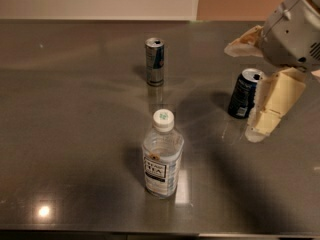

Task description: Move blue plastic bottle near redbull can

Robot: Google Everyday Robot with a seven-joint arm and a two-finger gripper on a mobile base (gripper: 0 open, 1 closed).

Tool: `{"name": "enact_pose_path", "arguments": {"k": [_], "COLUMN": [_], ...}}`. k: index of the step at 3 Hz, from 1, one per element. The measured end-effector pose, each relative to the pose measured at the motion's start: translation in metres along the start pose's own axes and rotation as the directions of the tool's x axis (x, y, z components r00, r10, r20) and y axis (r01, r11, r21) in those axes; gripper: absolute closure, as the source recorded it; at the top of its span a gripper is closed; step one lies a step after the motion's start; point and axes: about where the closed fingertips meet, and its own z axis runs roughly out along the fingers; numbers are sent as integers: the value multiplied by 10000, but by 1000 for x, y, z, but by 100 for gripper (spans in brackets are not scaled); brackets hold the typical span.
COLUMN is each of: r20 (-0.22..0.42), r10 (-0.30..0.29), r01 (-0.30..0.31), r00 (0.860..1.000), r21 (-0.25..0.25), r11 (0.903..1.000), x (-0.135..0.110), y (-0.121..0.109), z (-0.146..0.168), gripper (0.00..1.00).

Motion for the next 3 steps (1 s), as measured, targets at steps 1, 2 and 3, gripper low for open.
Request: {"name": "enact_pose_path", "arguments": {"k": [1, 2, 3], "r20": [750, 1143, 1454], "r10": [-836, -1401, -1780], "r01": [874, 1509, 1973], "r00": [9937, 9835, 9732], "r21": [-495, -924, -1309], "r11": [9949, 9842, 9716], "x": [-33, -55, -71], "y": [23, 42, 58], "z": [15, 34, 51], "gripper": [0, 0, 0]}}
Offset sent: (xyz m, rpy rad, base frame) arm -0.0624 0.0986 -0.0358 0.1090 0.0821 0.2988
